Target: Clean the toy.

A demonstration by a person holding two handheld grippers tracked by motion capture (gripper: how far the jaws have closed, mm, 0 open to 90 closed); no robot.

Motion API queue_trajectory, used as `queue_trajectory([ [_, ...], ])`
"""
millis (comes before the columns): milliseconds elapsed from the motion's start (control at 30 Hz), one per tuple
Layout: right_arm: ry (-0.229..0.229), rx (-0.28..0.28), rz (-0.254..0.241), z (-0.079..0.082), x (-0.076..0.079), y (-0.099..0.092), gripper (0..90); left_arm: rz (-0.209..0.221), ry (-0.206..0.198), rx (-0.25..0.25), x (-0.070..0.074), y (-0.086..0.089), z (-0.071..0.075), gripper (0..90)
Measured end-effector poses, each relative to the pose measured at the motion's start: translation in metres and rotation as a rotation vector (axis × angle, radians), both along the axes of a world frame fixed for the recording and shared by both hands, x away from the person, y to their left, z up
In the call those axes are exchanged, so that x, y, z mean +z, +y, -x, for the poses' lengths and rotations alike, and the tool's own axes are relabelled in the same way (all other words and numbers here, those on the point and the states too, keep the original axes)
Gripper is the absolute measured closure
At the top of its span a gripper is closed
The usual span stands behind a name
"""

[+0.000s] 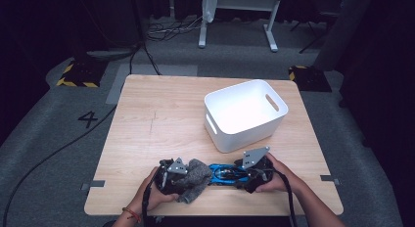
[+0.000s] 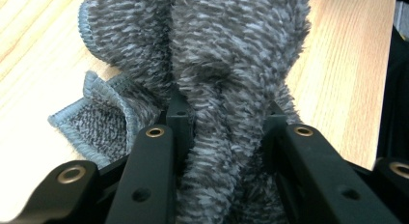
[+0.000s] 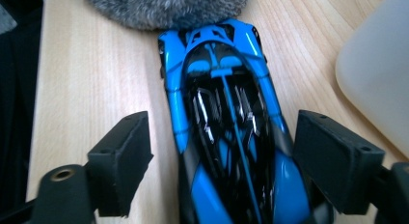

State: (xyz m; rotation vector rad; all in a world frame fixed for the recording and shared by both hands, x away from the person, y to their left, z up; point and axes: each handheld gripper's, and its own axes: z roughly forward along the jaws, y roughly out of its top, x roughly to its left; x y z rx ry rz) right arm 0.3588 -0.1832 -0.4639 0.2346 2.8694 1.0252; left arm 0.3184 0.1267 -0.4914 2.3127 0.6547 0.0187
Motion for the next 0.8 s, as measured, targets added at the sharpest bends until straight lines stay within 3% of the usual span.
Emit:
queue_trajectory([
  [200,0.014,0.025,0.098,-0.008,-0.007,0.019,17.2,0.021,-0.008,-0.007,-0.002,0.002,-0.001,68.0],
  [367,0.006,0.046,0.169,-0.011,-0.015,0.032,19.9,0.020,-0.014,-0.012,-0.002,0.002,-0.002,68.0],
  [533,0.016,0.039,0.165,-0.013,-0.016,0.031,24.1,0.026,-0.018,-0.014,-0.003,0.002,-0.002,67.7],
  [800,0.025,-0.014,0.165,-0.004,-0.015,0.009,26.3,0.020,-0.044,-0.009,-0.002,0.001,-0.001,67.0],
])
